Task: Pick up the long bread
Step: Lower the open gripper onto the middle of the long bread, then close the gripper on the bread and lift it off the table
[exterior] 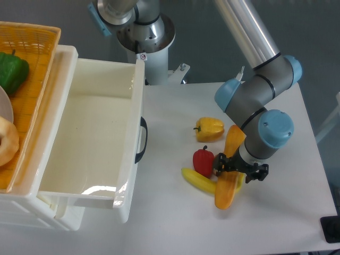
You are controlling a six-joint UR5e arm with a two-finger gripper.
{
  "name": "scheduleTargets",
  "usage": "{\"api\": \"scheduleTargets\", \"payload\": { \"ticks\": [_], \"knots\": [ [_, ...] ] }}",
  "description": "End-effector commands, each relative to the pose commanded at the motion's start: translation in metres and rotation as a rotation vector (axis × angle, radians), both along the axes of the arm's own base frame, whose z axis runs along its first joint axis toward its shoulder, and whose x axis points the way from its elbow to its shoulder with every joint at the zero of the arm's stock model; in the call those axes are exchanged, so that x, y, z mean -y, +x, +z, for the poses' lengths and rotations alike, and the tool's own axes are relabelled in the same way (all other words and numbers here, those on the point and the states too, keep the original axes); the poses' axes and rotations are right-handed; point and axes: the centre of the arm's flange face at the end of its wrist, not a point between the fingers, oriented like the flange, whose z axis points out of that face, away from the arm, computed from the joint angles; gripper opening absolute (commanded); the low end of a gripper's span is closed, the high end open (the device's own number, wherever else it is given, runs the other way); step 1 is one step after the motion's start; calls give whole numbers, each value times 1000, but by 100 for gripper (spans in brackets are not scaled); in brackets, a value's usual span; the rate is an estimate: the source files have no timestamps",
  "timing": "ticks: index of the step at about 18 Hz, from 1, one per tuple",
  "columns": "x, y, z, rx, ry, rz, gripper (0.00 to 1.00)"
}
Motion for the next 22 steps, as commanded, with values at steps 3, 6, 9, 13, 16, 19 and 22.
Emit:
{"api": "scheduleTargets", "payload": {
  "ticks": [3, 6, 9, 13, 16, 19, 22],
  "knots": [
    [4, -2, 7, -8, 5, -15, 9],
    [4, -4, 14, -20, 12, -24, 0],
    [6, -7, 28, -40, 25, -20, 0],
    [10, -15, 53, -85, 35, -9, 0],
    [20, -29, 79, -132, 56, -38, 0],
    [46, -44, 94, -160, 64, -113, 0],
    [73, -46, 108, -146, 20, -281, 0]
  ]
}}
